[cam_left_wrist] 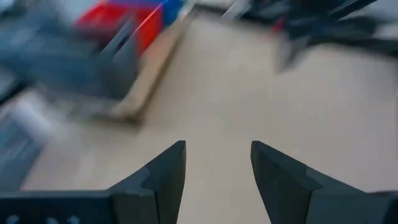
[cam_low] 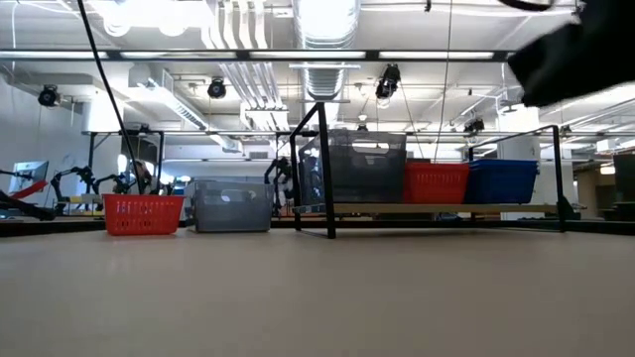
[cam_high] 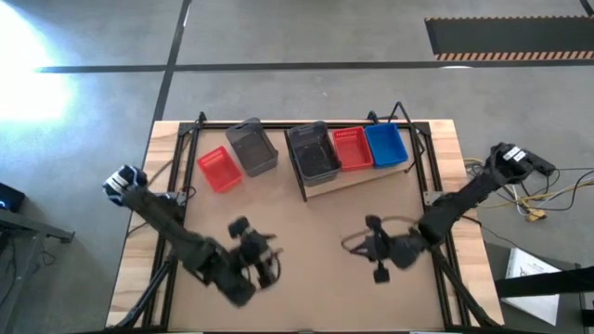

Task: Stack baskets on shelf by color
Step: Stack the red bin on the other red bin on the shelf

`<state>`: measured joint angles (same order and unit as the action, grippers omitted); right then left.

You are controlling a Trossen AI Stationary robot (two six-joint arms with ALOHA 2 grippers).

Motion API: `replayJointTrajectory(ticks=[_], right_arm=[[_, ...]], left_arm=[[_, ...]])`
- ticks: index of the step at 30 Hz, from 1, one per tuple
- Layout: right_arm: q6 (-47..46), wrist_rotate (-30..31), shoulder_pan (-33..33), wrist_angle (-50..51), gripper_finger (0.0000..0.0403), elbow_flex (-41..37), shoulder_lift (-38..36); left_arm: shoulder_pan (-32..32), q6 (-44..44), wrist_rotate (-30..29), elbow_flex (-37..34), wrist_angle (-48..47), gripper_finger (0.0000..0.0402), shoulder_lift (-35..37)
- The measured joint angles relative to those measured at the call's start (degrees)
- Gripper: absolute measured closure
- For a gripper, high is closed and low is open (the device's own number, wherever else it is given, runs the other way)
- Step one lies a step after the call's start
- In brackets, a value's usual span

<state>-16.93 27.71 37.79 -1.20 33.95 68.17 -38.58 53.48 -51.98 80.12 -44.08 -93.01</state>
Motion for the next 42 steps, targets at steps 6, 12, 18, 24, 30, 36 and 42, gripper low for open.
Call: replayJointTrajectory(ticks=[6, 12, 18, 24, 30, 36, 42], right_arm=[[-7.3, 8.6, 10.5, -12.6, 0.0394, -2.9, 10.8], [-9.1, 11.4, 13.9, -22.0, 0.0394, -0.4, 22.2], [-8.9, 11.4, 14.1, -22.7, 0.0394, 4.7, 30.5], [-5.8, 11.3, 14.1, -22.7, 0.0394, 9.3, 35.4], [-3.5, 11.3, 14.1, -22.7, 0.0394, 10.7, 35.8], [-3.5, 11.3, 14.1, -22.7, 0.0394, 10.7, 35.2], [-3.6, 10.8, 14.3, -22.7, 0.0394, 10.7, 35.2]], left_arm=[[10.4, 20.1, 15.7, -2.1, -30.7, 0.0236, 3.8], [22.9, 19.1, 30.3, -12.8, -34.8, 0.0236, 7.9], [34.0, 11.8, 30.1, -24.1, -29.3, 0.0236, 13.7], [42.5, 1.6, 29.3, -31.5, -19.0, 0.0236, 17.3], [46.9, -3.4, 30.4, -35.1, -11.1, 0.0246, 17.6], [47.4, -5.0, 30.4, -36.0, -10.5, 0.0316, 17.5], [47.3, -6.0, 32.4, -37.4, -10.0, 0.0378, 17.0]])
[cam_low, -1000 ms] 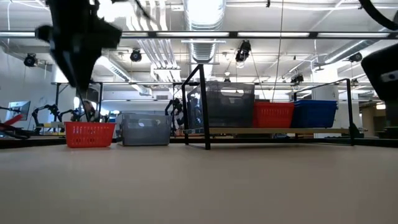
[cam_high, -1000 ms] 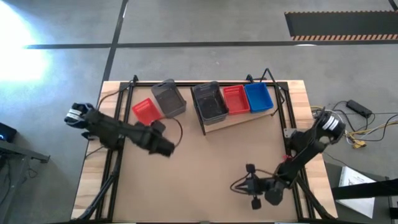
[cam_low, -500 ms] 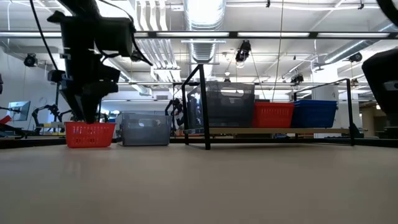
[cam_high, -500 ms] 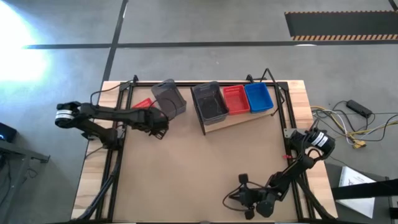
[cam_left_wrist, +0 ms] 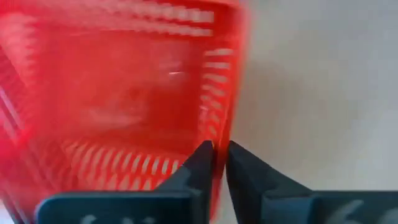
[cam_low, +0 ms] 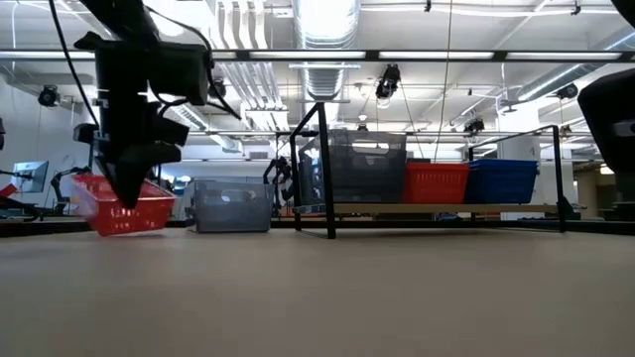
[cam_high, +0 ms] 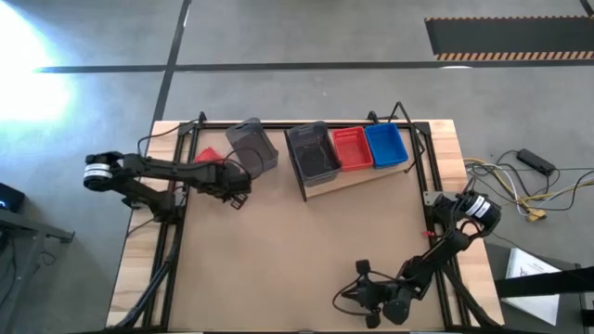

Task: Stack baskets on shelf by color
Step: Stack the red bin on the other red bin on the shelf

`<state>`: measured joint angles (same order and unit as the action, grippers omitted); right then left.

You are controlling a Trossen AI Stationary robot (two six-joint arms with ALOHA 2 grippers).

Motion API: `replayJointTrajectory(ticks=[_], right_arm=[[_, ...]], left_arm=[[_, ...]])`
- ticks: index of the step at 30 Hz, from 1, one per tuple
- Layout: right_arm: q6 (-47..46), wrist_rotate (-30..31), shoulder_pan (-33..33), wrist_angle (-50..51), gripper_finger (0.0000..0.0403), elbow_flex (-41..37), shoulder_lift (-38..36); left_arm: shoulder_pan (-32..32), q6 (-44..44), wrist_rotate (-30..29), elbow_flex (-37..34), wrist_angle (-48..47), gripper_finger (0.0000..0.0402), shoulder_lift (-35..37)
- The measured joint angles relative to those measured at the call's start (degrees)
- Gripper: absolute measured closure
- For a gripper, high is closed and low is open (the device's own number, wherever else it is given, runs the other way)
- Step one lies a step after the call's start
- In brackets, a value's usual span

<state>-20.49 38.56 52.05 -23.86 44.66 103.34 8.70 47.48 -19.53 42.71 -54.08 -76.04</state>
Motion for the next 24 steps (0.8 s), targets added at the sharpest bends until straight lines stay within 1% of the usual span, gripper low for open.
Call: replayJointTrajectory(ticks=[3, 6, 8, 11, 13, 15, 16, 19, 21, 24], right_arm=[[-0.1, 0.0, 0.4, 0.0, 0.0394, 0.0, -0.1], [-0.1, 0.0, 0.9, -0.1, 0.0394, 0.0, -0.1], [-0.1, 0.0, 1.3, -0.2, 0.0394, 0.0, -0.2], [-0.1, 0.0, 2.0, -0.3, 0.0394, 0.0, -1.5], [0.3, 0.0, 3.1, 0.0, 0.0394, 0.0, -3.4], [0.6, 0.0, 4.2, 0.9, 0.0394, 0.0, -5.7], [0.6, 0.0, 4.9, 2.0, 0.0394, 0.0, -7.2], [-1.1, 0.1, 7.0, 5.4, 0.0394, 0.0, -11.8], [-2.7, 0.5, 8.9, 8.7, 0.0394, 0.0, -14.8], [-5.4, 0.5, 11.1, 12.7, 0.0394, 0.0, -18.5]], left_arm=[[-1.2, -0.2, 1.7, 0.0, -0.5, 0.0396, -0.3], [-4.2, 0.0, 4.5, 1.4, -0.5, 0.0396, -0.4], [-7.0, 0.3, 7.2, 3.3, -0.3, 0.0398, -0.4], [-12.5, 2.9, 10.8, 6.5, 0.8, 0.0399, -0.5], [-16.9, 4.0, 12.3, 8.6, 4.2, 0.0400, -0.7], [-21.6, 7.0, 12.0, 9.8, 10.9, 0.0400, -0.7], [-24.1, 8.8, 10.7, 9.9, 15.5, 0.0400, -0.7], [-31.8, 10.2, 4.6, 9.5, 31.6, 0.0400, -1.1], [-35.7, 9.1, 0.4, 9.6, 41.4, 0.0401, -3.3], [-38.9, 7.1, -1.9, 11.0, 49.8, 0.0401, -9.1]])
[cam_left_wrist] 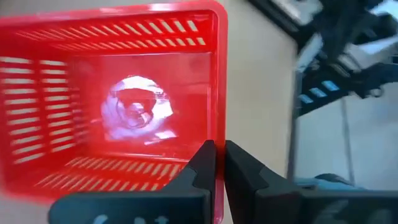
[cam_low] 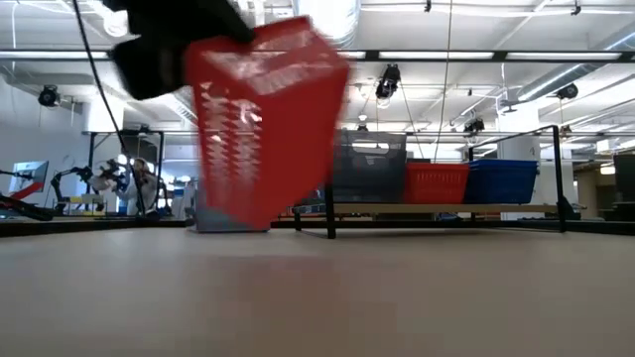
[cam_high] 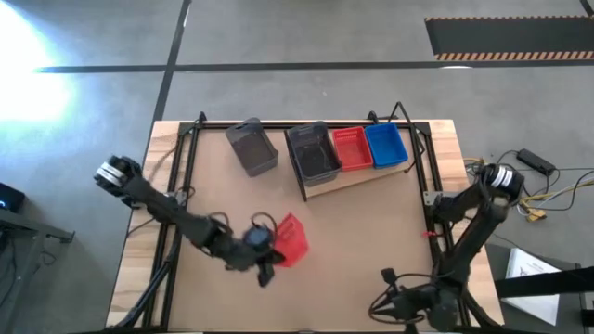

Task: Stack baskets on shelf by color
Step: Stack the red bin on the other red bin on the shelf

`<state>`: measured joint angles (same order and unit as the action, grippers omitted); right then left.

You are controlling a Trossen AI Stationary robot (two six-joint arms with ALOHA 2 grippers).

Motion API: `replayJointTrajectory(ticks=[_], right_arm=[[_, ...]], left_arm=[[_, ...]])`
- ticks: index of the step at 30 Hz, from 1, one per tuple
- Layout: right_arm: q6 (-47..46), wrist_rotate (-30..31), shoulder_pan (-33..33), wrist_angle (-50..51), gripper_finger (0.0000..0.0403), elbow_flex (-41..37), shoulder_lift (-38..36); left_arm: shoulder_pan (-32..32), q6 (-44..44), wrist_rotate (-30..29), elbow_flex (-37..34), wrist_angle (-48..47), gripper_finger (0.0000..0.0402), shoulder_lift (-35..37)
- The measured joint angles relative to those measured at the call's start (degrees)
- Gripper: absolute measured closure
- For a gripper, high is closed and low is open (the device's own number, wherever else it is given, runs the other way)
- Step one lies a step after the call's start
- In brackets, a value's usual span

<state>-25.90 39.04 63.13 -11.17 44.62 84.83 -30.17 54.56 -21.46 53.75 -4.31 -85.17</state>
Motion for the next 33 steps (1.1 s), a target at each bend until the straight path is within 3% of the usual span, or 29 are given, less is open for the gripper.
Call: replayJointTrajectory(ticks=[3, 9, 14, 18, 25, 30, 33], right_arm=[[-1.6, 0.3, 1.6, 2.5, 0.0394, 0.0, -2.7], [-3.1, 4.2, 3.5, 5.1, 0.0394, 0.0, -4.2], [-10.0, 4.6, 4.6, 10.1, 0.0394, 0.0, -4.1], [-16.5, 4.5, 5.2, 13.9, 0.0394, 0.0, -4.0], [-19.7, 4.5, 5.7, 16.0, 0.0394, 0.0, -4.0], [-19.4, 4.9, 5.6, 16.9, 0.0394, 0.0, -4.0], [-18.5, 8.8, 5.5, 16.7, 0.0394, 0.0, -3.2]], left_arm=[[0.0, -2.1, 0.0, 4.9, 3.3, 0.0401, -7.9], [2.1, -12.1, 3.3, 23.4, 3.4, 0.0401, -24.3], [4.3, -18.8, 5.3, 38.8, -2.9, 0.0401, -34.6], [6.6, -20.6, 5.4, 47.1, -7.5, 0.0401, -40.0], [10.2, -22.2, 7.9, 48.6, -7.0, 0.0376, -43.2], [11.7, -22.2, 7.9, 47.7, -6.7, 0.0312, -43.2], [12.2, -22.2, 8.1, 47.8, -6.8, 0.0268, -43.2]])
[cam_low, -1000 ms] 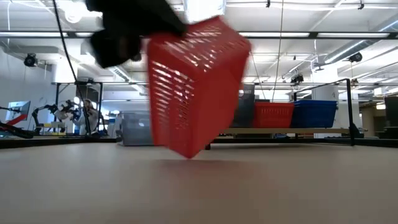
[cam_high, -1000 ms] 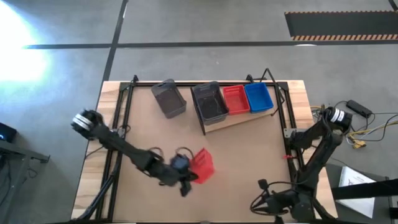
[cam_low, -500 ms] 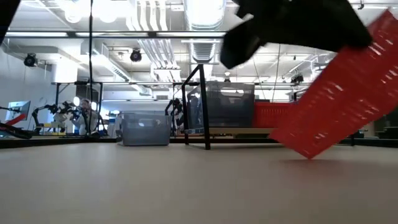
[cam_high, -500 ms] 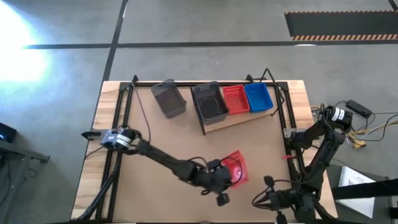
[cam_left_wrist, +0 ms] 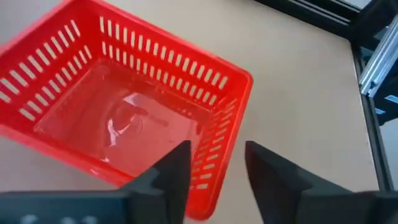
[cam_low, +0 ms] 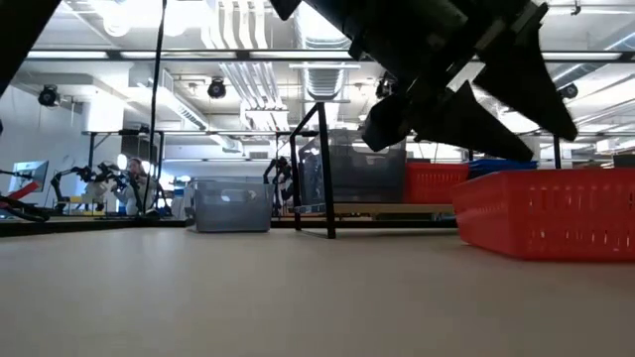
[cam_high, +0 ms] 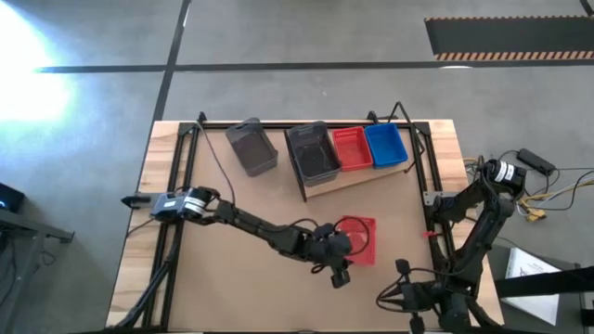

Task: Stack baskets on shelf by color
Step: Stack the red bin on the other red bin on the shelf

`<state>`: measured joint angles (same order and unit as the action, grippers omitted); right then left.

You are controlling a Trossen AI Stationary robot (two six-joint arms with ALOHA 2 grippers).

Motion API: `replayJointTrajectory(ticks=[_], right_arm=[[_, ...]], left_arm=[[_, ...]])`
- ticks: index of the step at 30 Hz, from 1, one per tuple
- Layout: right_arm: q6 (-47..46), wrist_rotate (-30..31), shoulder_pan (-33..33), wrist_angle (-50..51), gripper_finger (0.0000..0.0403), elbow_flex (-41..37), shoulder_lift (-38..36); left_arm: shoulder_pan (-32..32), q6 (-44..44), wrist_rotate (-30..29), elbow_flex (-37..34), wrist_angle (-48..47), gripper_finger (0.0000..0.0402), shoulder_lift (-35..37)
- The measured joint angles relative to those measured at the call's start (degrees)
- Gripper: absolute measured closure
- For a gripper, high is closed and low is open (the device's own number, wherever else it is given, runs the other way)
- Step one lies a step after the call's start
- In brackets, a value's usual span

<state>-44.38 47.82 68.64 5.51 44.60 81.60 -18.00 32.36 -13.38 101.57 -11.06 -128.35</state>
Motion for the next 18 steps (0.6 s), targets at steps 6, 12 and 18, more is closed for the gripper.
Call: replayJointTrajectory(ticks=[6, 12, 18], right_arm=[[0.3, 3.2, -2.1, 0.0, 0.0394, 0.0, 1.9], [3.2, 2.8, -7.9, 0.2, 0.0393, 0.0, 1.9], [7.6, -8.0, -16.8, 1.7, 0.0374, 0.1, 1.0]], left_arm=[[-0.7, -1.7, 4.4, 1.0, -0.4, 0.0224, 4.1], [-6.4, -4.7, 0.5, -1.1, -1.2, 0.0222, 9.5], [-14.2, -4.2, -14.3, -3.8, -2.3, 0.0221, 10.2]])
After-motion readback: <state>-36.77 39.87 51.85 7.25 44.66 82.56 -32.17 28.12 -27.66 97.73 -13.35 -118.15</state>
